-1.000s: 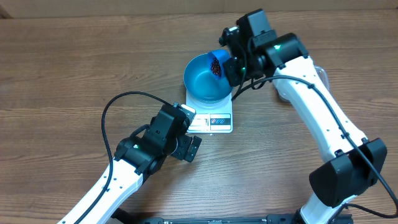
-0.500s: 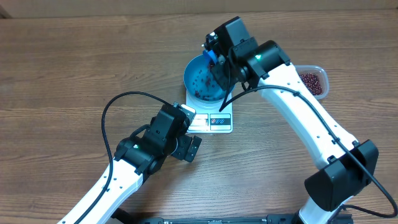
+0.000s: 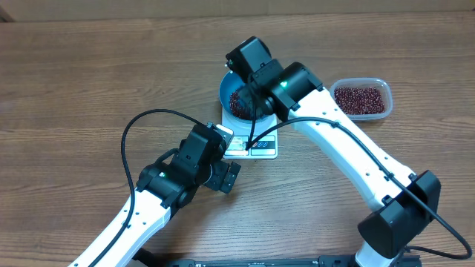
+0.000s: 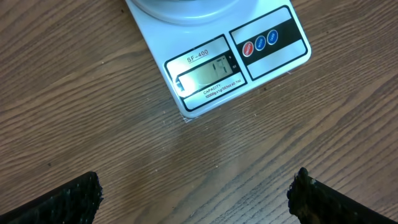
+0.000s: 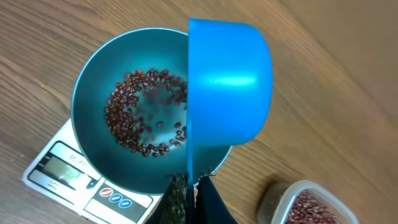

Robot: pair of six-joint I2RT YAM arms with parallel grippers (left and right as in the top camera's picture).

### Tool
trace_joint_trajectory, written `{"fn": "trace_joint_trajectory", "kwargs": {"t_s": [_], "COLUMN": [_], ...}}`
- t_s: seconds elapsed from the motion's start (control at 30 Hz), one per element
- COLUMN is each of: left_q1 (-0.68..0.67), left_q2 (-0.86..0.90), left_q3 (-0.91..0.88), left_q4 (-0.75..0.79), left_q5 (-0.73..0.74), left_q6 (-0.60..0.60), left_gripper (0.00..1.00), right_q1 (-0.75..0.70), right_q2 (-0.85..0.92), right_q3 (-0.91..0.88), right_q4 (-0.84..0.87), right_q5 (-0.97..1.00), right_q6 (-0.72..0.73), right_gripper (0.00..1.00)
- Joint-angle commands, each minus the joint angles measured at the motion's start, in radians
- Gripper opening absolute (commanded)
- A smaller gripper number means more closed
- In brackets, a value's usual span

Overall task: Scoop item into bowl and weigh 150g on scale
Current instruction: 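Tilt the scoop with the right gripper to pour beans into the bowl, then move the empty scoop right back to the bean tub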

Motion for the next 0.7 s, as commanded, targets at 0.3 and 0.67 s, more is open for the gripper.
{"fn": "trace_joint_trajectory", "kwargs": {"t_s": [0.3, 0.67], "left_q1": [0.006, 0.006], "left_q2": [0.002, 0.002], "left_q3": [0.023, 0.023], "left_q4": [0.000, 0.000], "left_q5": [0.008, 0.008], "left_q6": [0.011, 0.011], "left_gripper": [0.99, 1.00], "right_q1": [-0.017, -0.363], "right_q2": [-0.033, -0.178], "right_q3": [0.027, 0.107], "right_q4": [0.014, -0.026], "right_q5": [-0.030, -0.556], "right_q6": [0.046, 0.061], "right_gripper": [0.04, 0.04]}}
